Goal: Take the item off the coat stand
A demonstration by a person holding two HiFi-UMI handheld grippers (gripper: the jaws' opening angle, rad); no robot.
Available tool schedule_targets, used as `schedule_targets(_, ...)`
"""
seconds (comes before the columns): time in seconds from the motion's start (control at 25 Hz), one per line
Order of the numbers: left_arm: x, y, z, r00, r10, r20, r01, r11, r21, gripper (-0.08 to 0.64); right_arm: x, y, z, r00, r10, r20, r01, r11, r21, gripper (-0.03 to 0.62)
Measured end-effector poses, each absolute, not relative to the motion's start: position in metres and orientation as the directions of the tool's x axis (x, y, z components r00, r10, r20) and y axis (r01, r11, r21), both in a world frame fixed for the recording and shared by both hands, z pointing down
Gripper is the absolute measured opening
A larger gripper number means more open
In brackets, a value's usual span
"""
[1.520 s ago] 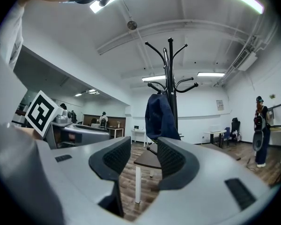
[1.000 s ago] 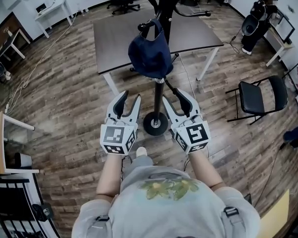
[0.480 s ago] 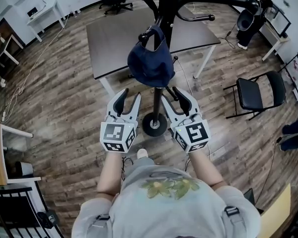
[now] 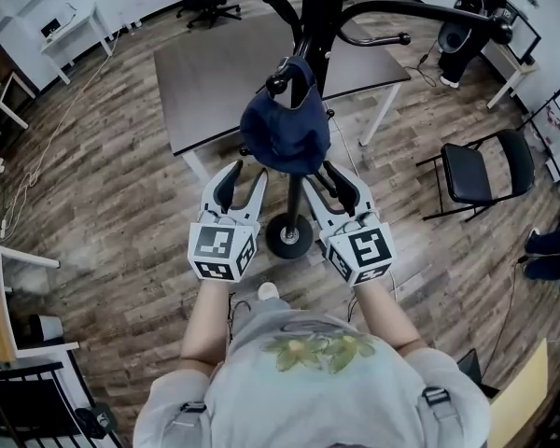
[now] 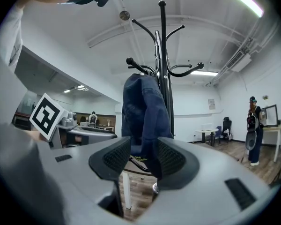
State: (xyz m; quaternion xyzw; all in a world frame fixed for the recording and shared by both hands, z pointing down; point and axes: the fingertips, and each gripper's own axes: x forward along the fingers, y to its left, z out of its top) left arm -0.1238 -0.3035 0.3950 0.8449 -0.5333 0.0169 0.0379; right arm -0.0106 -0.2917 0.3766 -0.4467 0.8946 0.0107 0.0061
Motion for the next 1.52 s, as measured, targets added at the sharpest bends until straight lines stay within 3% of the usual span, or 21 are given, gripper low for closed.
schedule_targets(0.68, -0.112, -0.345, 0.388, 0.501, -0.863, 0.057, -0.865, -0.501, 0.018, 0.191, -0.009, -0.32, 0.372, -0.542, -0.839, -0.045, -0.84, 0.541, 0.028, 0.158)
schedule_targets(1.0, -0.104, -0.345, 0.387, 0.518, -0.854, 0.042, -0.855, -0.518, 0.009, 0.093, -0.005, -0.324, 0.371, -0.527, -0.848, -0.045, -0.849, 0.525, 0.06, 0.076)
schedule_targets(1.52, -0.098, -0.336, 0.385, 0.507, -0.861, 0.043, -0.862, -0.507, 0.006, 0.08, -0.001, -0.319, 0.365, -0.548, -0.835, -0.047, -0.836, 0.545, 0.065, 0.055)
